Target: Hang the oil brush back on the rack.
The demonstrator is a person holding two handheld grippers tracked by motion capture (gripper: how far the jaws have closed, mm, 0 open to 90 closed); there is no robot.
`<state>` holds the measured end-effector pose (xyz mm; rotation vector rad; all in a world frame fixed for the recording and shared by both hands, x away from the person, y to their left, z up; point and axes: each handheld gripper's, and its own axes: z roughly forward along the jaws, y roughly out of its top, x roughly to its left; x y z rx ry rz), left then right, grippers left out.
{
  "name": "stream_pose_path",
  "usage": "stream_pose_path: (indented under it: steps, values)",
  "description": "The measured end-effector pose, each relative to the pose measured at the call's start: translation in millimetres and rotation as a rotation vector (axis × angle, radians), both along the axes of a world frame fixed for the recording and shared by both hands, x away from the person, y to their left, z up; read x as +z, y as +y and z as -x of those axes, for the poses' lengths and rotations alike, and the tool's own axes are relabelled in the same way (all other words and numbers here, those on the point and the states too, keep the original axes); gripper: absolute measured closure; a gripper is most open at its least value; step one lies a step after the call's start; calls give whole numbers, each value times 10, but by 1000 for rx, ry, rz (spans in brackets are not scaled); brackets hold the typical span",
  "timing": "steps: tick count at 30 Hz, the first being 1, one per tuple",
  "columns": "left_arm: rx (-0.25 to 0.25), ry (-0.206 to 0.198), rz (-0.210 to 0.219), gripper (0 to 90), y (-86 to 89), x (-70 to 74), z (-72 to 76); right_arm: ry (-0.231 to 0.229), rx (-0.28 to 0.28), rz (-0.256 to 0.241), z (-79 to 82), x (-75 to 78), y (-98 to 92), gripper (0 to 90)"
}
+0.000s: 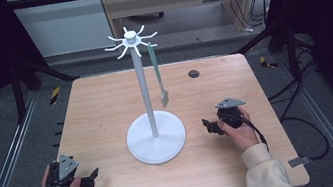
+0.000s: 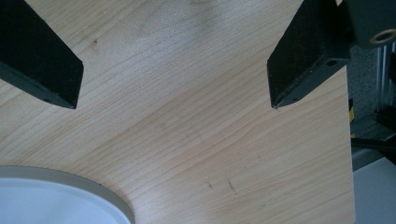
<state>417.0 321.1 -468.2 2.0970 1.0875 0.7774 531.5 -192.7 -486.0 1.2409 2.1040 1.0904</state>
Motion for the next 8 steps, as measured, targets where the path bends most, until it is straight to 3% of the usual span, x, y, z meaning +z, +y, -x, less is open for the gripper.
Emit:
stream_pose_path:
  steps: [4,8]
  values:
    - [-3,3,-1,32,-4,-2,-2,6,28,-24,5,-32,72,165]
    - [-3,2,0,32,-6,-3,-7,18,48,11,0,-59,124,160]
